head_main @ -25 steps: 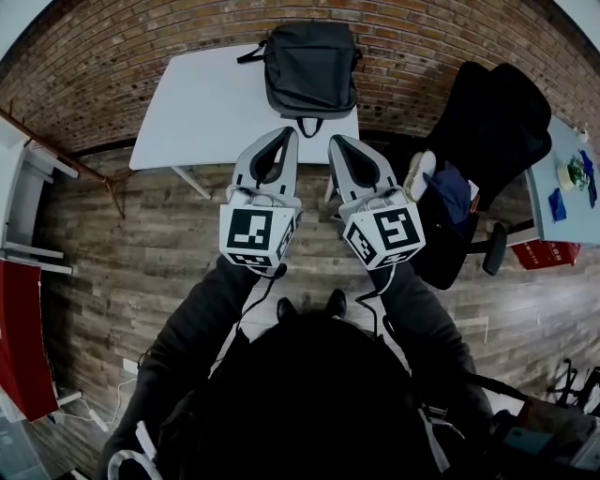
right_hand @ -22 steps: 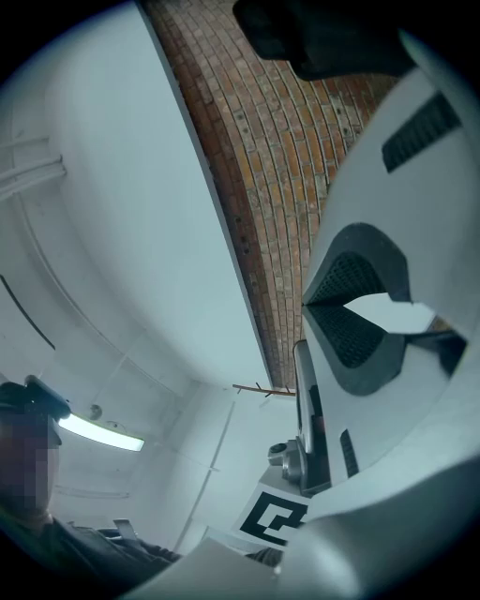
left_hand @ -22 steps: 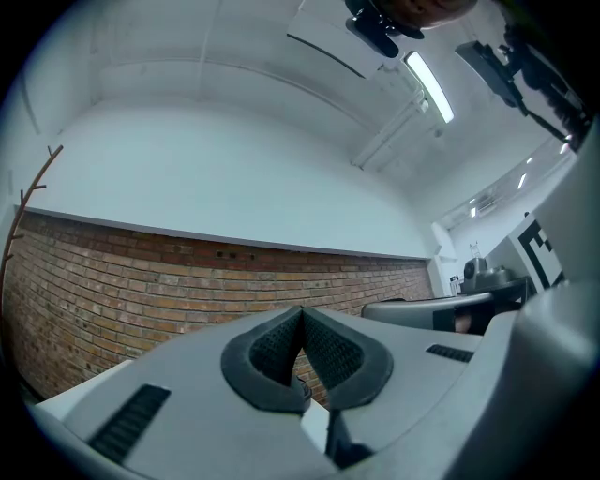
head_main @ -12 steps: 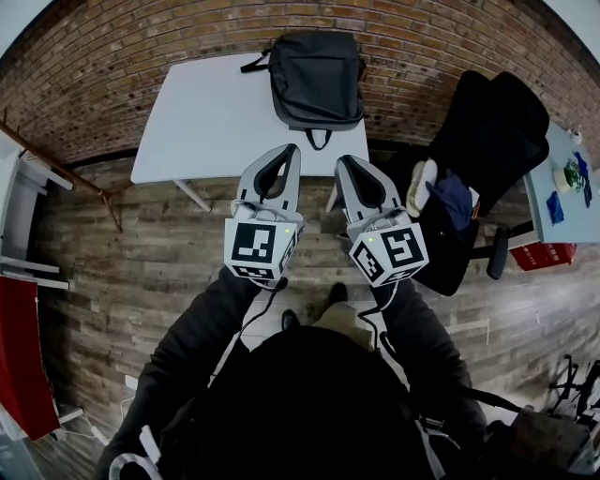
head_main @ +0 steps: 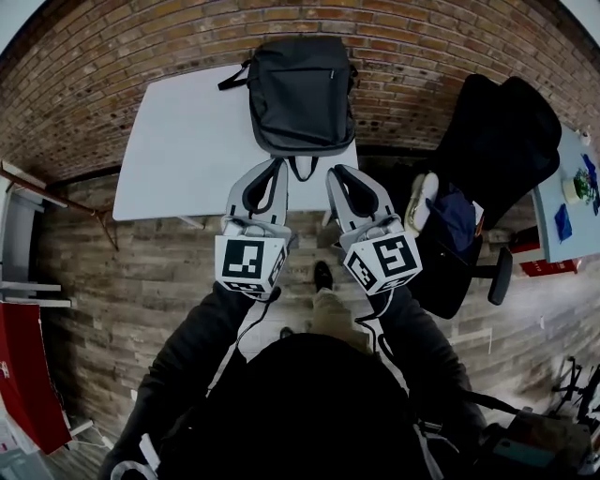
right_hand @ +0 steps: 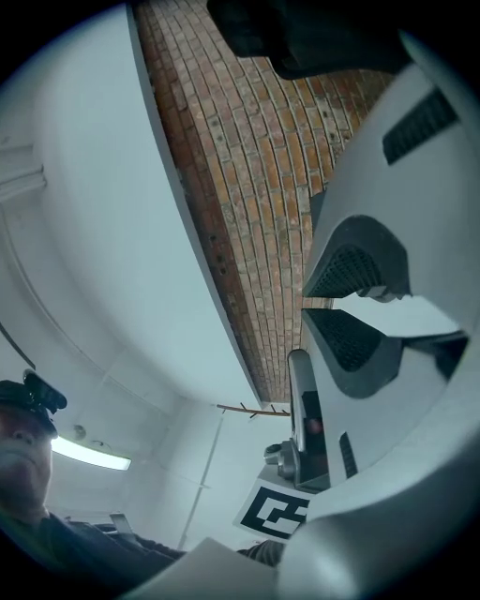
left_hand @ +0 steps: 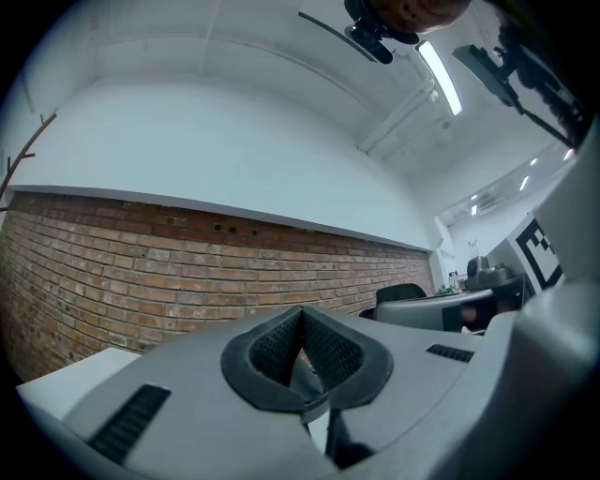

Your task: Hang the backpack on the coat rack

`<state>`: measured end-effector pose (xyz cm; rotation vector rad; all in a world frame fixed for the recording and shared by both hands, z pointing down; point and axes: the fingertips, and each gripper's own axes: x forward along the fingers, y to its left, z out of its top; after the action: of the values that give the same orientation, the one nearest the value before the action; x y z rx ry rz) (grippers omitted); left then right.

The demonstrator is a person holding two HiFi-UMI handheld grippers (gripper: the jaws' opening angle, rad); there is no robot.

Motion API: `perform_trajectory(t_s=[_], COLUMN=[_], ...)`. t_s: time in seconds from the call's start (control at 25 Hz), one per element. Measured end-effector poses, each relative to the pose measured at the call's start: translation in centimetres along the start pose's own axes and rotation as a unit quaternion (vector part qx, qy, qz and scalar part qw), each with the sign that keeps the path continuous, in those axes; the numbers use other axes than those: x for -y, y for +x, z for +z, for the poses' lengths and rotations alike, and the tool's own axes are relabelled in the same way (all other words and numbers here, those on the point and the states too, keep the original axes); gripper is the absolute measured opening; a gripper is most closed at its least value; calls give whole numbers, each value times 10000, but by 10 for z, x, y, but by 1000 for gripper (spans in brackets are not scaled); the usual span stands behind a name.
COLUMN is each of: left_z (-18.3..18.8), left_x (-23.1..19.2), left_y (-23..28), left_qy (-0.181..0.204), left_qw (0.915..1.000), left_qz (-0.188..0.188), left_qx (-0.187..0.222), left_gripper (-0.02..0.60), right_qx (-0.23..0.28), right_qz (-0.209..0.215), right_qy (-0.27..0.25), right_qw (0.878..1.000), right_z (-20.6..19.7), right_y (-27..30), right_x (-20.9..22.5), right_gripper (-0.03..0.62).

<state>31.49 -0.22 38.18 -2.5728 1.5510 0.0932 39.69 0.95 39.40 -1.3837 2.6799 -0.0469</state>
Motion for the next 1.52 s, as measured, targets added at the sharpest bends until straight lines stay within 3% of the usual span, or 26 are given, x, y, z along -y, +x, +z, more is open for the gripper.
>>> perform_trajectory(t_s=[0.2, 0.4, 0.64, 0.96, 1.28, 1.52], left_z=[-24, -46, -71, -132, -171, -190], left_x=[-13, -24, -35, -42, -50, -69], left_y=[44, 66, 72, 72, 82, 90], left_qy=[27, -18, -65, 40, 101, 106], left_qw=[9999, 9996, 9994, 9989, 9978, 9960], left_qz=[123, 226, 314, 462, 638, 882], left_qx=[-94, -177, -121, 65, 155, 14], left_gripper=[9, 9, 9, 9, 9, 9], right_qx=[-172, -383, -430, -333, -552, -971], right_qz=[133, 249, 354, 458, 716, 1101], right_qy=[-58, 0, -42, -382, -1653, -1933], right_qw=[9997, 9990, 9984, 9977, 9821, 9701], right_z=[-20, -46, -75, -138, -178, -201], right_y=[32, 50, 66, 76, 106, 135], right_x=[42, 56, 58, 70, 72, 77], right_gripper=[29, 29, 29, 29, 204, 209])
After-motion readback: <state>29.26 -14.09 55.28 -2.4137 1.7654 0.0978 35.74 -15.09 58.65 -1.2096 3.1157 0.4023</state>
